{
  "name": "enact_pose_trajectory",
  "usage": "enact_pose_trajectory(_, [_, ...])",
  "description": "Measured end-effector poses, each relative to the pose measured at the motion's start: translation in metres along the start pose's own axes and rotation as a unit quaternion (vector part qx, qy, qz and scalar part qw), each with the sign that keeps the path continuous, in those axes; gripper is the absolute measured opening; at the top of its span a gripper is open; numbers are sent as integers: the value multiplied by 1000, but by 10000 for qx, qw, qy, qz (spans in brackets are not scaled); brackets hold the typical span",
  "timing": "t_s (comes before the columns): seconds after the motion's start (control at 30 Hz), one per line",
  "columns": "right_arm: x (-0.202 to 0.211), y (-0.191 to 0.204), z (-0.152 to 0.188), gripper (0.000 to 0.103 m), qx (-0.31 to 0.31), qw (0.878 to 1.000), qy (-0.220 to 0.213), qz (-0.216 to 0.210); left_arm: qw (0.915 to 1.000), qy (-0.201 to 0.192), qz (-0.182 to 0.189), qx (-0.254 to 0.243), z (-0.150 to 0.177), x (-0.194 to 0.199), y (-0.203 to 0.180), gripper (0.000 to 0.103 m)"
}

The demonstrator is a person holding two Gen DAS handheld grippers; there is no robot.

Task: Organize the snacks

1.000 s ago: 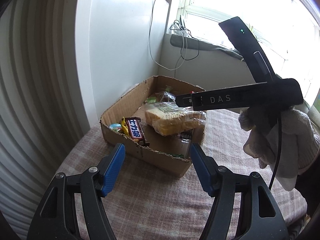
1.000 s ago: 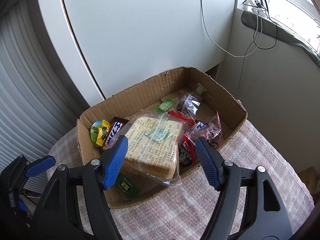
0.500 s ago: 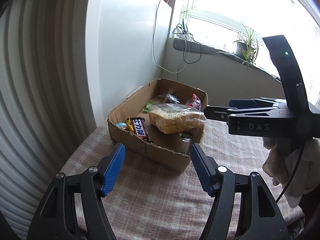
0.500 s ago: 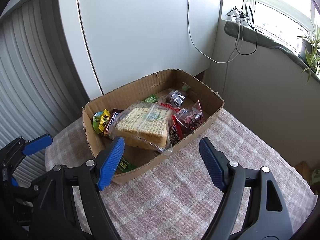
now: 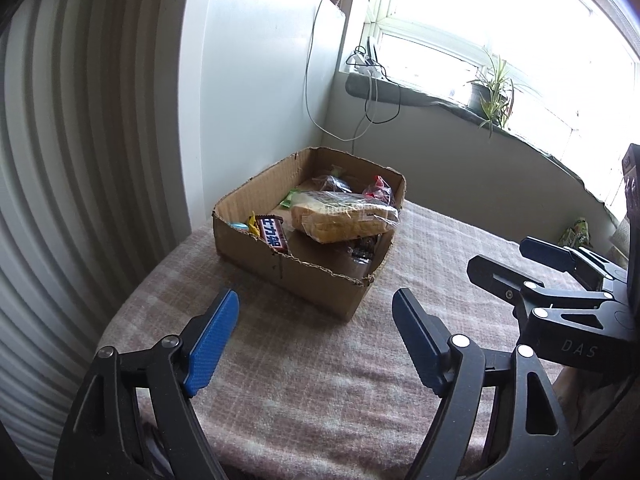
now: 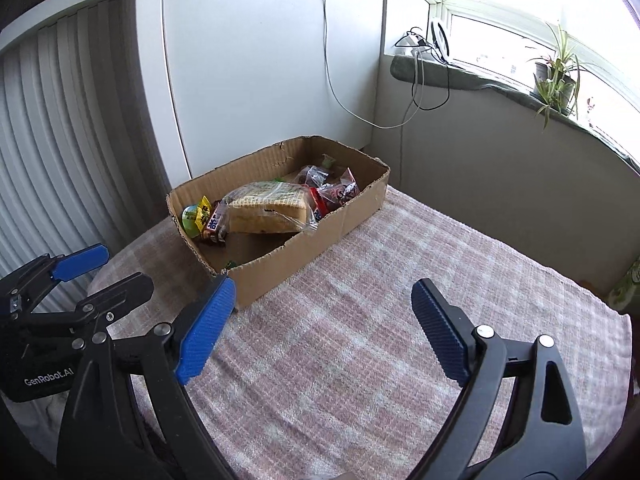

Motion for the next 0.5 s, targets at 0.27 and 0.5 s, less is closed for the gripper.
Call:
enact_pose_trajectory(0.27, [18, -9, 14, 92, -264, 9995, -124, 75, 9999, -128, -98, 12, 2, 14, -7, 80])
enact_pose_trajectory(0.5, [29, -16, 17, 92, -332, 9991, -238, 100, 9998, -143, -131, -74, 2, 19, -14, 80])
Point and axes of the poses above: each gripper's, at about its wrist camera, not at the fingertips, and x roughly against the way its jaws point, y to its left, z to its underside, the point moved 4 cm from there along -x, roughly the way its jaws point, and after that the axes turned 14 degrees about -z, right-handed, at the moved point
